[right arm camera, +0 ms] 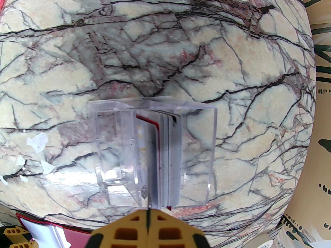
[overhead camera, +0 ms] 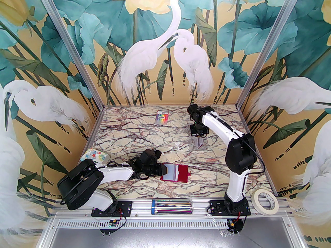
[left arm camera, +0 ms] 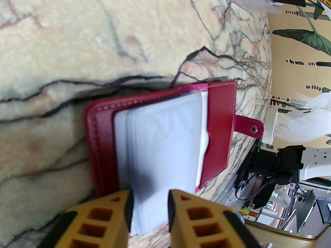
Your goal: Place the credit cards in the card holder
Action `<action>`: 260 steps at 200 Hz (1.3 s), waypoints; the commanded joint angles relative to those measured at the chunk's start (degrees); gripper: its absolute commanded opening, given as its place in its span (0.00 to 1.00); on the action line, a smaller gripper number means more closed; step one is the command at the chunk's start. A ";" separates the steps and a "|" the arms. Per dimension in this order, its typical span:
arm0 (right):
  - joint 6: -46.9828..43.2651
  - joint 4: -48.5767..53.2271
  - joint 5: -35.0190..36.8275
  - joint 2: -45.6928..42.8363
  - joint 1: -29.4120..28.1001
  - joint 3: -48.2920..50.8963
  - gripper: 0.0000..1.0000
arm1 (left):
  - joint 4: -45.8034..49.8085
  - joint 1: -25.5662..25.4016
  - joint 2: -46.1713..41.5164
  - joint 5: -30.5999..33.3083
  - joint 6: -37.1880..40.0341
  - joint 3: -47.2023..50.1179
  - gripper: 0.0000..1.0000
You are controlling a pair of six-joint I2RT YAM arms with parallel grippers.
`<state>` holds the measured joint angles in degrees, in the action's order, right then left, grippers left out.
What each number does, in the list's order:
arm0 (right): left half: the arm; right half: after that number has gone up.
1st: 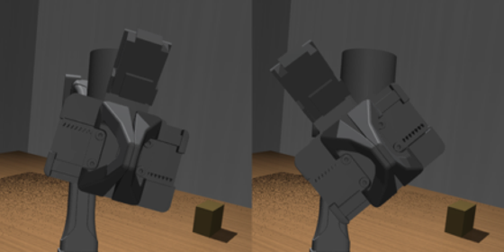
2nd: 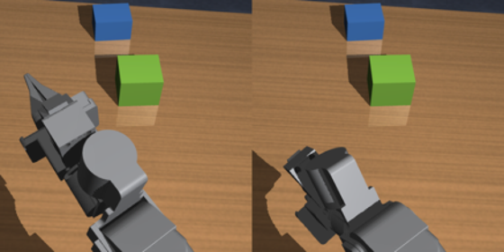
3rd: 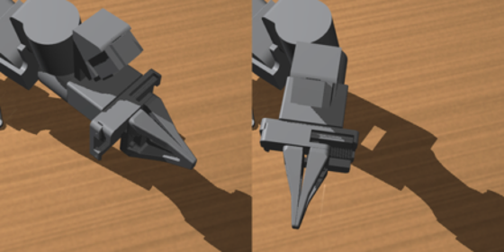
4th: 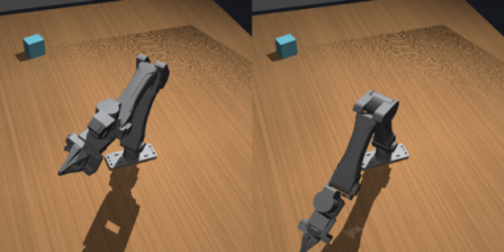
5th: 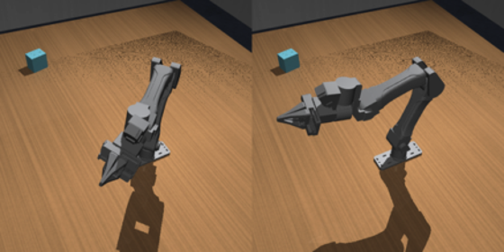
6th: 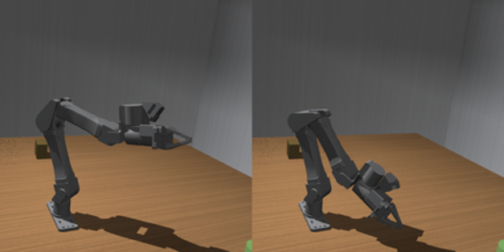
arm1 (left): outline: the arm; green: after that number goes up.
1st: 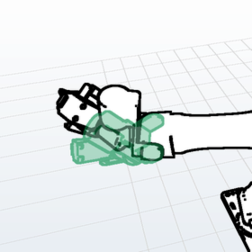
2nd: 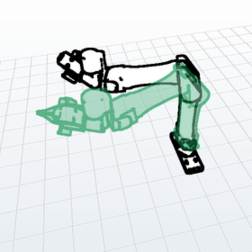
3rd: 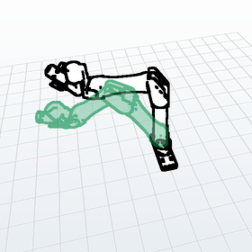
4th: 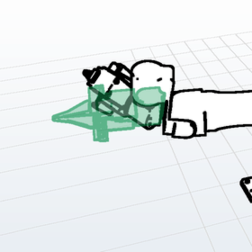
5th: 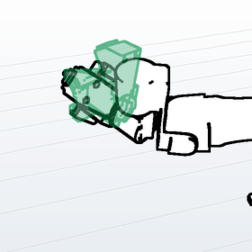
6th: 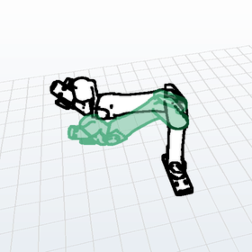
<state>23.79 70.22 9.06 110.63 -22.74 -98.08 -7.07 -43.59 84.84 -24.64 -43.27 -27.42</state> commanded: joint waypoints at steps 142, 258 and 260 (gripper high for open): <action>2.39 -11.54 -12.18 -17.02 2.18 11.13 0.00 | 17.66 -0.88 -19.80 7.16 3.58 -2.86 0.30; -2.78 -29.58 -40.93 -41.69 2.28 31.66 0.00 | 6.36 4.31 -35.31 -6.99 6.14 -5.95 0.39; -2.79 -29.80 -41.44 -42.26 2.27 31.99 0.00 | 5.84 4.51 -35.28 -7.41 6.14 -5.84 0.40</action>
<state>22.79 46.15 -23.38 73.30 -20.60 -70.15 6.00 -41.41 50.54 -25.06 -37.74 -33.17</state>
